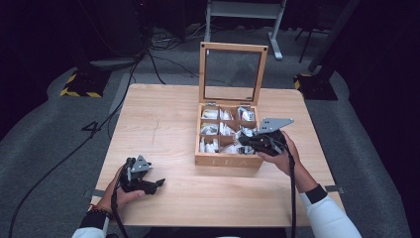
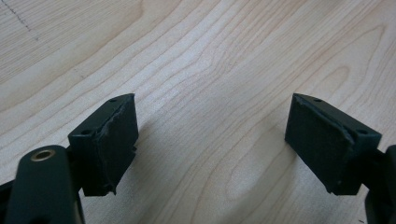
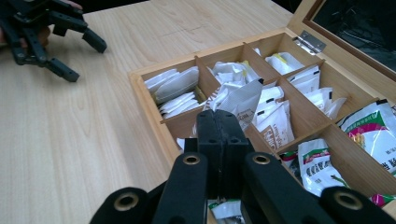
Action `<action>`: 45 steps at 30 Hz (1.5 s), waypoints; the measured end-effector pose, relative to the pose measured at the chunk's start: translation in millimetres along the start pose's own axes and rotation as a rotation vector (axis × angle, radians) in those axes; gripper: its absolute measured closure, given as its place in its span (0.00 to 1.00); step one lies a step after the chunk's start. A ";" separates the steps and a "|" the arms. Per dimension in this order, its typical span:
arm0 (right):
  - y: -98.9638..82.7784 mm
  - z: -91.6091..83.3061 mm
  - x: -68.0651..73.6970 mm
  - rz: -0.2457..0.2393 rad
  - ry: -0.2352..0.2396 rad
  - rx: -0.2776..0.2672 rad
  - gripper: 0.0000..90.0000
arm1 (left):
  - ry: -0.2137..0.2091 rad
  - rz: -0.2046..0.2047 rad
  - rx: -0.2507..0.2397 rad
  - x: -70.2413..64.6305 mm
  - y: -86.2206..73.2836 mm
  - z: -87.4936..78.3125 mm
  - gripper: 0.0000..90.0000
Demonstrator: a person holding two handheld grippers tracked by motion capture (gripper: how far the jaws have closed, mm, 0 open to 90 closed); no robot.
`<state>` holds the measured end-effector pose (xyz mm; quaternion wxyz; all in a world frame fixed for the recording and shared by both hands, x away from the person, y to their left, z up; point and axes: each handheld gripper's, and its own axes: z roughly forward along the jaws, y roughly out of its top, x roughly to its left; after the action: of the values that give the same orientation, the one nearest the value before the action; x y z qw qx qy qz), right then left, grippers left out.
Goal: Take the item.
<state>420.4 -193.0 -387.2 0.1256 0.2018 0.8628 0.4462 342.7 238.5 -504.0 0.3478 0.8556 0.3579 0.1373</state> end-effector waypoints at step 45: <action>-49.1 23.2 60.2 -0.135 0.207 0.138 0.99 | -0.005 -0.001 0.001 0.2 0.0 0.1 0.20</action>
<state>364.7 -174.1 -442.9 0.0515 0.1046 0.9113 0.3949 343.0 238.5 -504.1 0.3485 0.8559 0.3575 0.1350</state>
